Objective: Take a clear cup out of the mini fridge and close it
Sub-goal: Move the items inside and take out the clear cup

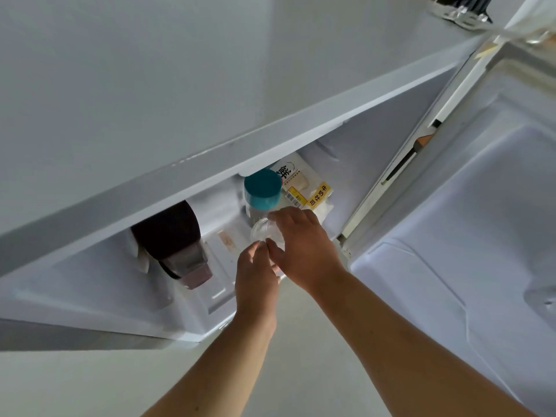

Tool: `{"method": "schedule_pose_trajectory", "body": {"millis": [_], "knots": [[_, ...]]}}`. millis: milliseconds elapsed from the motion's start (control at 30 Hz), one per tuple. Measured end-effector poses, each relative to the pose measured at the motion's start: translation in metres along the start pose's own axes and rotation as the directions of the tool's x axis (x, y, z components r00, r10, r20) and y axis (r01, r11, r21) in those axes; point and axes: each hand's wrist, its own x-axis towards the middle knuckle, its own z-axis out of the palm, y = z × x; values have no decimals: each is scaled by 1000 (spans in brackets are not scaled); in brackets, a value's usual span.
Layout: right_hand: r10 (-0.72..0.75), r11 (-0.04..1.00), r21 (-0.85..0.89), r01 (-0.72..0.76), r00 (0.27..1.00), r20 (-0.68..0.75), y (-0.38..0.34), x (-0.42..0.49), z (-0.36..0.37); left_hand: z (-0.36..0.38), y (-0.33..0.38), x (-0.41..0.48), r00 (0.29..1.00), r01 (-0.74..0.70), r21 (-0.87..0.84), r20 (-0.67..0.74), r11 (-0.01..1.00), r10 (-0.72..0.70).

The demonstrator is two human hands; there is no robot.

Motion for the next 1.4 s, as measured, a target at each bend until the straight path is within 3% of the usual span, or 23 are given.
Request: {"method": "schedule_pose_trajectory", "body": {"millis": [100, 300, 400, 500, 600, 667, 767, 867, 967, 1100, 1400], "knots": [[9, 998, -61, -6, 998, 56, 5, 5, 6, 2, -1, 7, 995, 86, -30, 44, 996, -85], [28, 995, -96, -19, 995, 101, 6, 11, 10, 5, 4, 11, 993, 105, 20, 52, 994, -106], [-6, 997, -79, 6, 1000, -4, -6, 11, 3, -4, 10, -1, 999, -7, 69, -43, 998, 10], [-21, 996, 79, 29, 995, -102, -41, 20, -5, -20, 22, -17, 965, -130, 32, -227, 991, 134], [84, 942, 318, -107, 993, 85, -82, 44, -11, -34, 38, -28, 931, -150, -65, -345, 987, 119], [97, 912, 371, -176, 970, 221, -102, 57, -10, -42, 48, -33, 921, -138, -147, -383, 979, 72], [100, 930, 298, -214, 930, 354, -108, 67, -11, -41, 54, -37, 922, -134, -187, -383, 973, 53], [113, 929, 282, -239, 910, 399, -105, 73, -15, -36, 59, -35, 935, -102, -211, -355, 972, 21], [108, 923, 310, -226, 929, 355, -102, 67, -24, -34, 62, -40, 939, -132, -207, -340, 969, 55], [200, 791, 519, -323, 939, 279, -88, 58, -41, -24, 68, -37, 957, -201, -104, -232, 974, 173], [267, 931, 156, -331, 907, 326, -55, 60, -8, -13, 37, -8, 989, -25, -54, -146, 998, 16]]}}
